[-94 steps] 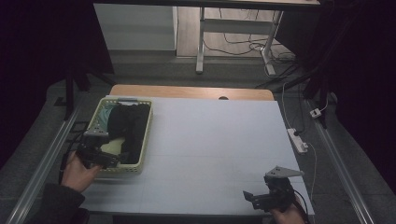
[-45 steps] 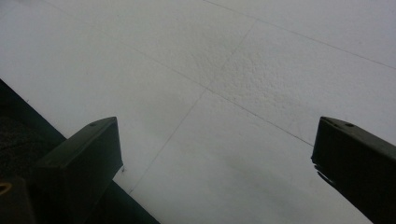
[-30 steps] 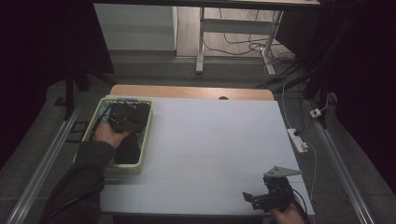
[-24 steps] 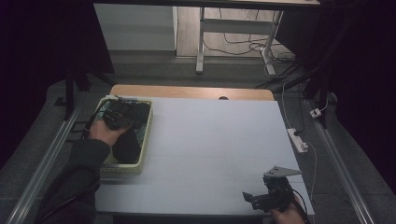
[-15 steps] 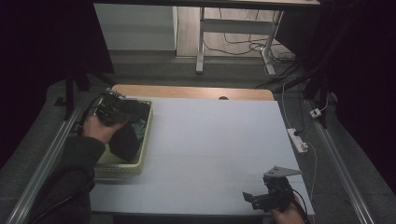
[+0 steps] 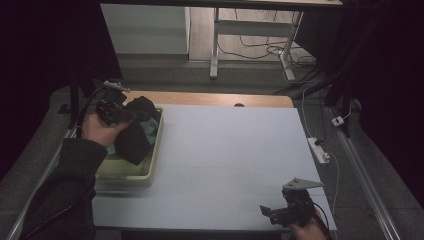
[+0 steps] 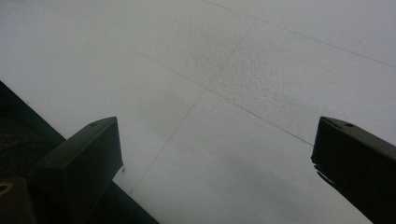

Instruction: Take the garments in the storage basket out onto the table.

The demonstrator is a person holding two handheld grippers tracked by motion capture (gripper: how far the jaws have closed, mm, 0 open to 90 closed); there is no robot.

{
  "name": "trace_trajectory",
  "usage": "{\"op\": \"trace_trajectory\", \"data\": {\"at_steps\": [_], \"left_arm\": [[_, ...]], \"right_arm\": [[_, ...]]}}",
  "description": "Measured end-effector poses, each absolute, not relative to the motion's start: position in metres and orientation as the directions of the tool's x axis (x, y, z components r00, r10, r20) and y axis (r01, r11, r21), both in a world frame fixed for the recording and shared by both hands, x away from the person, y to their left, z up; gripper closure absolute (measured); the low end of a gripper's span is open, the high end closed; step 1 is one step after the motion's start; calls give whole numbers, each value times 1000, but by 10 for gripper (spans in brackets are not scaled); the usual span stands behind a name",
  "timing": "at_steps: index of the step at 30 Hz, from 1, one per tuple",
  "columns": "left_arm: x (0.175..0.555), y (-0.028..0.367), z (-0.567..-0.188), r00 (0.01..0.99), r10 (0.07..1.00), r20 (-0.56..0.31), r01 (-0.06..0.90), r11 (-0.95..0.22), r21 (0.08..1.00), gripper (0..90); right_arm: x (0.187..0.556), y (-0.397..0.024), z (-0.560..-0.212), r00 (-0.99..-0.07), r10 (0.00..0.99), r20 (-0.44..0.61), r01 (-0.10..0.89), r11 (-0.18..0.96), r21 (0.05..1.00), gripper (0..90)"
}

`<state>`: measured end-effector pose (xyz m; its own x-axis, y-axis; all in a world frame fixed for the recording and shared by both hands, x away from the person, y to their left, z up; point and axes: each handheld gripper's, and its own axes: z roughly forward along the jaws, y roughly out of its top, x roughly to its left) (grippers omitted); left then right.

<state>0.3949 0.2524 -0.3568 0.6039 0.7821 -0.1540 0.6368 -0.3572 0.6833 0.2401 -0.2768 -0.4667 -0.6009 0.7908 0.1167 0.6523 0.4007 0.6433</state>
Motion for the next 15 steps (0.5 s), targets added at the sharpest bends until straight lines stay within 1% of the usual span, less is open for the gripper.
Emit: {"op": "trace_trajectory", "data": {"at_steps": [6,15], "left_arm": [[392,249,-336,628,761,-165,608,-347,714,754],[390,241,-310,658,737,-155,570,-353,742,752]], "right_arm": [[240,-277,-467,-600,791,117,653,400,643,16],[240,-277,-467,-599,792,118,654,399,643,16]]}}
